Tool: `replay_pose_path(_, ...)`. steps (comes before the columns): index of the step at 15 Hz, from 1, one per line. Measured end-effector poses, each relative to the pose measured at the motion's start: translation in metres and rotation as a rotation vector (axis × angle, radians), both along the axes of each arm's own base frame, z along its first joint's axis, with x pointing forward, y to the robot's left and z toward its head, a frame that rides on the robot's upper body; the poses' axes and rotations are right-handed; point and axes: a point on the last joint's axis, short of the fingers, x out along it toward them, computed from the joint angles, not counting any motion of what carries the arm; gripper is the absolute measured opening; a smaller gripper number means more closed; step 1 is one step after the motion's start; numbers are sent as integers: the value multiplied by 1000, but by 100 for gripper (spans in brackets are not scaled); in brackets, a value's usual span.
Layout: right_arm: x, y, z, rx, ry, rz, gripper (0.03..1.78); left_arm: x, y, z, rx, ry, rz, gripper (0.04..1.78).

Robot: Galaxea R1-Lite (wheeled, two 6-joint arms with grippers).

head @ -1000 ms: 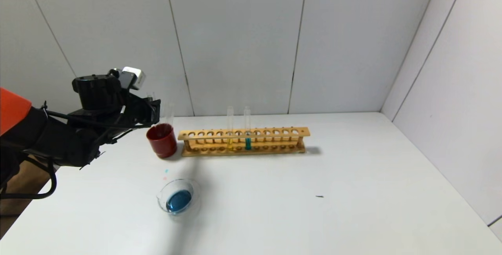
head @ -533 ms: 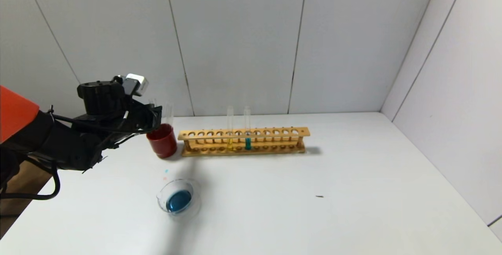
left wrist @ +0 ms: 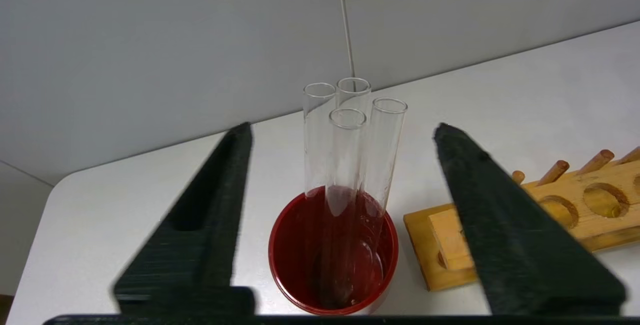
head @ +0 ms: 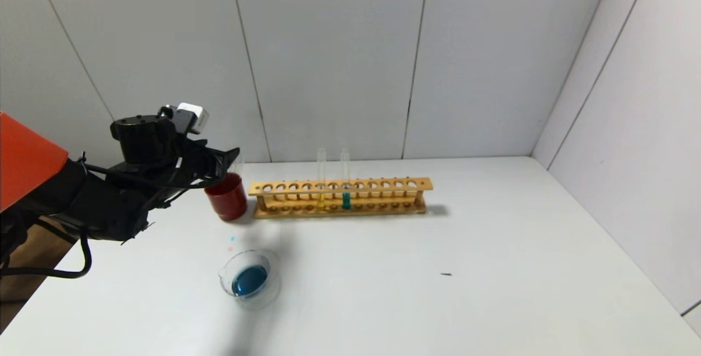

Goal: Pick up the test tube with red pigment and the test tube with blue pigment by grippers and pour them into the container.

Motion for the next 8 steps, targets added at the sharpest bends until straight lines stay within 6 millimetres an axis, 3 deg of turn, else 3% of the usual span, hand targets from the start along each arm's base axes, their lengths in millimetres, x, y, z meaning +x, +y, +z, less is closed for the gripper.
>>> replay_pose_path(3, 0, 0, 0, 0, 0, 0, 175, -5, 0, 9, -2, -19, -3, 165)
replay_pose_path(5, 0, 0, 0, 0, 0, 0, 175, -16, 0, 27, -3, -58, -12, 174)
replay_pose_path(8, 0, 0, 0, 0, 0, 0, 175, -56, -5, 63, 1, -129, -41, 175)
